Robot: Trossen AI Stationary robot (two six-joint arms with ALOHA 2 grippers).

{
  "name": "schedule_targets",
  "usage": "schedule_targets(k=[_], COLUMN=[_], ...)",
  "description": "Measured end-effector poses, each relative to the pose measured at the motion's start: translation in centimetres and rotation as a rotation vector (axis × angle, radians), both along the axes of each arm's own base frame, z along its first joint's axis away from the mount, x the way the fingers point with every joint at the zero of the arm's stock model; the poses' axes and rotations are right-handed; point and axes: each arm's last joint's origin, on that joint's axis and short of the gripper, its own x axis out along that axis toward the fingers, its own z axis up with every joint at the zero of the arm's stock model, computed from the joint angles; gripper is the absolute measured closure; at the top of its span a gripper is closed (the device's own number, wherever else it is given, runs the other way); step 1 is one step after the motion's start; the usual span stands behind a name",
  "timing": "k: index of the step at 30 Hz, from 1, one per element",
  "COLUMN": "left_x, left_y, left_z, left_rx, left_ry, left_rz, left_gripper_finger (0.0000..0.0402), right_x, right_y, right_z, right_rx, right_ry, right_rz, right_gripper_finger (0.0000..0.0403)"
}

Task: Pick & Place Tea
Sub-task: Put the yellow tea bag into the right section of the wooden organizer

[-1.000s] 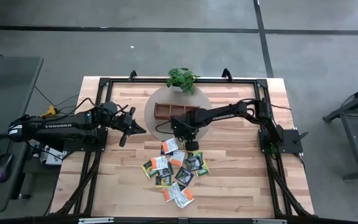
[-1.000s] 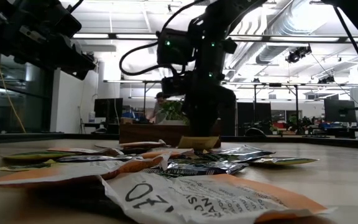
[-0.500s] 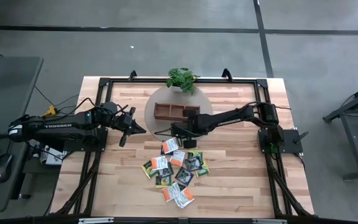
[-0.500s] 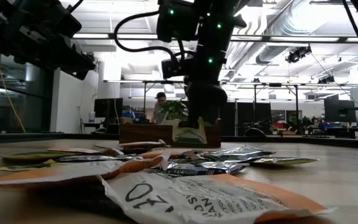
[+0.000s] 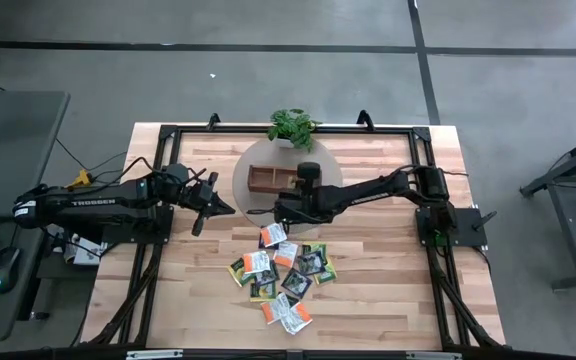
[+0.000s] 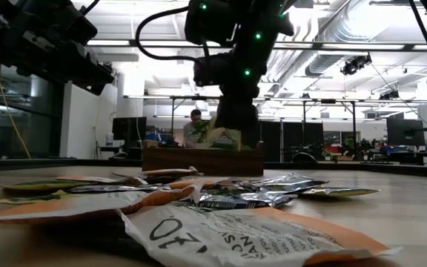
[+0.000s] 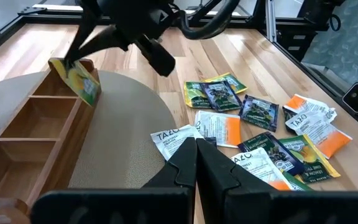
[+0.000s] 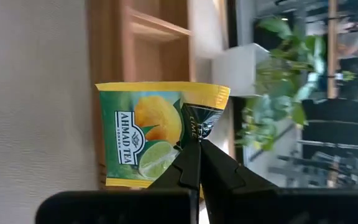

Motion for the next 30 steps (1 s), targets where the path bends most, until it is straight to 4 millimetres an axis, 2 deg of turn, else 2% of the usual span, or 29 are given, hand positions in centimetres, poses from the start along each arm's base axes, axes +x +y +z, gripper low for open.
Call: schedule_targets(k=[9, 22, 30], left_x=[0.0, 0.0, 0.0], left_y=[0.0, 0.0, 0.0], left_z=[0.0, 0.0, 0.0], left_rx=[0.000, 0.000, 0.000], left_ry=[0.000, 0.000, 0.000], left_rz=[0.000, 0.000, 0.000], left_gripper_finger=[0.0401, 0.0401, 0.0401], right_x=[-0.8, -1.6, -4.7], right_y=[-0.4, -2.2, -2.0], right_z=[0.1, 0.2, 0.7], right_rx=[-0.139, -0.138, -0.173], right_ry=[0.071, 0.076, -0.032], right_rz=[-0.053, -0.140, -0.144], right_gripper_finger=[0.0403, 0.0403, 0.0403])
